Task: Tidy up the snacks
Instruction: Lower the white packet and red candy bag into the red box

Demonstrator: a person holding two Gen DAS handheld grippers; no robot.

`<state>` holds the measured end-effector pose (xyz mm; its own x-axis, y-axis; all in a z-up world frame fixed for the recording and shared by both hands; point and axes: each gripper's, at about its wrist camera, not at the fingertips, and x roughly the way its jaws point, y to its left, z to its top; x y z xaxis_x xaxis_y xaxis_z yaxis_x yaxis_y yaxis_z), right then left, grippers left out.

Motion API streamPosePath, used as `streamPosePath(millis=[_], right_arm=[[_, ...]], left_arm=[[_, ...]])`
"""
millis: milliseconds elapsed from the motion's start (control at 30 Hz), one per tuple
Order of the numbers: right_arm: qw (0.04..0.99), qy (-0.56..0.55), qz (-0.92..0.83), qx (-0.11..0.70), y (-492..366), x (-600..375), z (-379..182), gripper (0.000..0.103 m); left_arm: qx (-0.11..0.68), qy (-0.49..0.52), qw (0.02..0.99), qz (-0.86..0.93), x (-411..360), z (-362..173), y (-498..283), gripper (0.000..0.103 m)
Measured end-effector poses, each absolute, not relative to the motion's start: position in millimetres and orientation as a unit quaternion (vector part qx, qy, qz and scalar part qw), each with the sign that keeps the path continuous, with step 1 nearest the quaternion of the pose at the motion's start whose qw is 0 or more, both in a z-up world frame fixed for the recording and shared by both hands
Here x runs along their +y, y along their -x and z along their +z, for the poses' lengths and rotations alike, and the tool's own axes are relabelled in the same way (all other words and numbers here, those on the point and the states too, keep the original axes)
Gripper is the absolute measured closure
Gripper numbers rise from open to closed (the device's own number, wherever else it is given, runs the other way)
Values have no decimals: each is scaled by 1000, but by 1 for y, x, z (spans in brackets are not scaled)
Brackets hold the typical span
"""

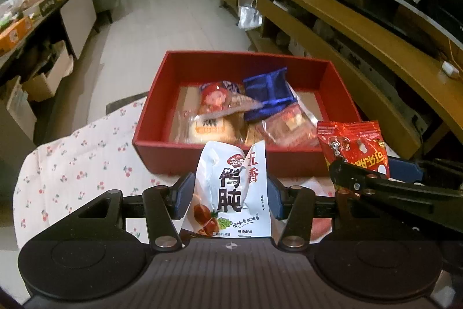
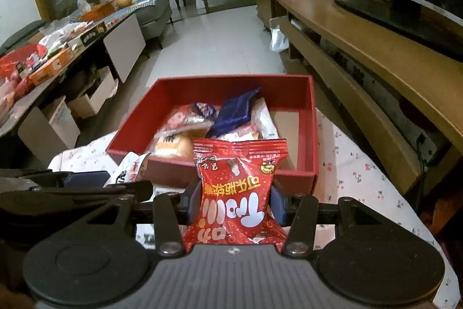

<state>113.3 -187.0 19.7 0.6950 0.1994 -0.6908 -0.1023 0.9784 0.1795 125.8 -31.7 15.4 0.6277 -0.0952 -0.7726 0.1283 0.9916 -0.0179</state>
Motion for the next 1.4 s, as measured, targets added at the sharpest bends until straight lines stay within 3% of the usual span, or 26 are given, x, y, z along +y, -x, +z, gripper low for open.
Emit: streamPosePath(millis=[633, 1400], right_arm=[[928, -72, 67, 360, -180, -191, 26, 38], [917, -64, 47, 392, -247, -189, -23, 38]], left_arm=[[400, -24, 915, -40, -38, 22, -189, 44], [427, -21, 904, -26, -38, -21, -235, 41]])
